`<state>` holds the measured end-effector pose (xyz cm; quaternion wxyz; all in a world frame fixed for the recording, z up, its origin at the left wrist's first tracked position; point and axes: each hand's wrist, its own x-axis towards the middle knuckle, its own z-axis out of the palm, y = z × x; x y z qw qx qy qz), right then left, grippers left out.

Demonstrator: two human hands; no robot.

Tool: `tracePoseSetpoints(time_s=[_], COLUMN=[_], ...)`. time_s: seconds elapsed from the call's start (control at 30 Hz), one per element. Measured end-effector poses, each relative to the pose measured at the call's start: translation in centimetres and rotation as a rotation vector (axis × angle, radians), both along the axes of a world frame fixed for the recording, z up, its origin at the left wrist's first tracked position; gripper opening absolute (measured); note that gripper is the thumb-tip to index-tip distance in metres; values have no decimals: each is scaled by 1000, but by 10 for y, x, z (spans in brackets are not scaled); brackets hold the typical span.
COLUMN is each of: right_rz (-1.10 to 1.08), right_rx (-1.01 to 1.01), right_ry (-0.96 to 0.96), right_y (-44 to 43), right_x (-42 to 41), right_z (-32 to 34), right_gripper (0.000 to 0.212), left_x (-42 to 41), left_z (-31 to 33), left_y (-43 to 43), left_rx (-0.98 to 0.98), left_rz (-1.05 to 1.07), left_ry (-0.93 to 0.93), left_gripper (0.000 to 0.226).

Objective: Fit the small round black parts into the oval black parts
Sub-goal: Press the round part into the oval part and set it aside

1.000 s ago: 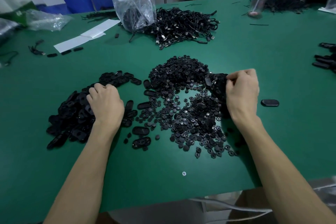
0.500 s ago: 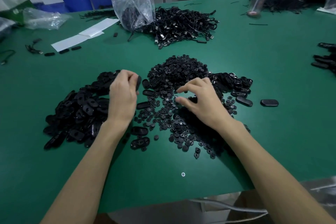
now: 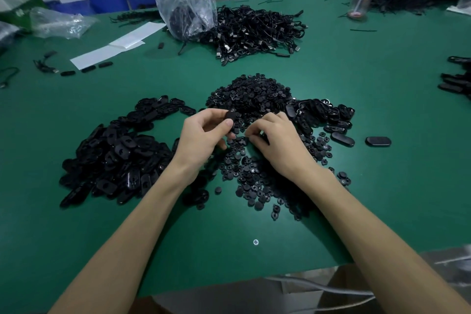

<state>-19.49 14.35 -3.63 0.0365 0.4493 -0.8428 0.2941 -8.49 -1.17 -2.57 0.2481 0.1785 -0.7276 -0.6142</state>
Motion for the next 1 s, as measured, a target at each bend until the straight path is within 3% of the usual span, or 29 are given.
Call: tracePoseSetpoints(time_s=[0.17, 0.33, 0.5, 0.7, 1.0], right_rz=[11, -20, -4, 5, 67], right_rx=[-46, -380, -561, -579, -564], right_ry=[-95, -302, -557, -612, -603], right_y=[2, 6, 8, 8, 6], right_x=[1, 2, -2, -1, -1], right_z=[4, 14, 19, 18, 15], right_gripper=[18, 16, 16, 17, 9], left_x=[1, 3, 5, 5, 5], left_z=[3, 7, 7, 9, 6], left_y=[4, 7, 8, 8, 13], left_rx=[166, 192, 220, 318, 183], left_rz=[-89, -91, -20, -42, -21], left_ry=[62, 67, 33, 29, 16], left_gripper=[21, 22, 22, 21, 19])
